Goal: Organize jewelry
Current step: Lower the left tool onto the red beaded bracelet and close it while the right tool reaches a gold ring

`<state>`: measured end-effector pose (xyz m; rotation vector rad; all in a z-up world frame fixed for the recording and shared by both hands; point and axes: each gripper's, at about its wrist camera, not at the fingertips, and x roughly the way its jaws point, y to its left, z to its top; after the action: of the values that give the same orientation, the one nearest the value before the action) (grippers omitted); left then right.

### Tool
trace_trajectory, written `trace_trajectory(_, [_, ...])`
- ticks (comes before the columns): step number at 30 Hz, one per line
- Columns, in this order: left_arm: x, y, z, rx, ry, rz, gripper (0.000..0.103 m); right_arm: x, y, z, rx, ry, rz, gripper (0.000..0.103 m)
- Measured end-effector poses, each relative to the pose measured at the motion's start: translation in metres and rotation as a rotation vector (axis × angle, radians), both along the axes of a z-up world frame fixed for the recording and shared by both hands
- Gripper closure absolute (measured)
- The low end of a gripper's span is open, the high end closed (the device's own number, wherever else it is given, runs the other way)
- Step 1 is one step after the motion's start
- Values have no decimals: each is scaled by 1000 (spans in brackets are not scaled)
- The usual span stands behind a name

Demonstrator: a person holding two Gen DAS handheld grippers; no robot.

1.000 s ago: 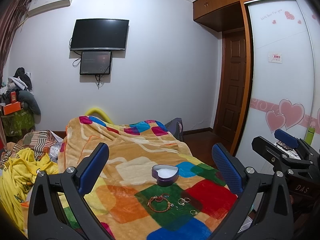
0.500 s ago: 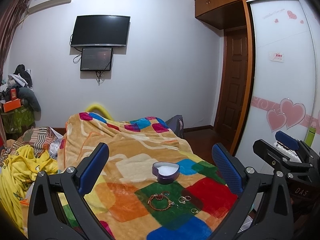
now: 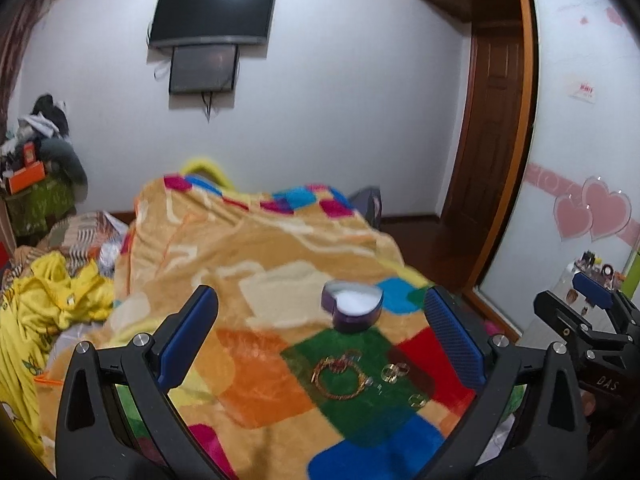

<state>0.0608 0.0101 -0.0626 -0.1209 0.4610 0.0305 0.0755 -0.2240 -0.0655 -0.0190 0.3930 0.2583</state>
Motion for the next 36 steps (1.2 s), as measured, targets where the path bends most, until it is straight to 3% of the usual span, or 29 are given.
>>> trace_trajectory(6, [22, 6, -37, 22, 120, 10, 0, 20, -4, -36, -59, 141, 0, 0])
trace_trajectory(9, [30, 4, -55, 68, 173, -2, 0, 26, -3, -54, -65, 218, 33, 0])
trace_trajectory(12, [38, 3, -72, 63, 244, -39, 0, 30, -2, -67, -55, 276, 80, 3])
trace_trajectory(17, [52, 3, -90, 19, 337, -85, 0, 37, 11, -91, -48, 373, 172, 21])
trace_trajectory(24, [66, 3, -106, 16, 398, -123, 0, 43, 25, -111, -52, 450, 254, 37])
trace_trajectory(27, [72, 4, -110, 8, 407, -146, 12, 45, 29, -116, -58, 469, 275, 44])
trace_trajectory(29, [79, 2, -114, 0, 439, -168, 26, 46, 31, -119, -59, 482, 287, 51])
trace_trajectory(36, [93, -5, -133, 25, 528, -213, 58, 49, 36, -124, -55, 498, 312, 61])
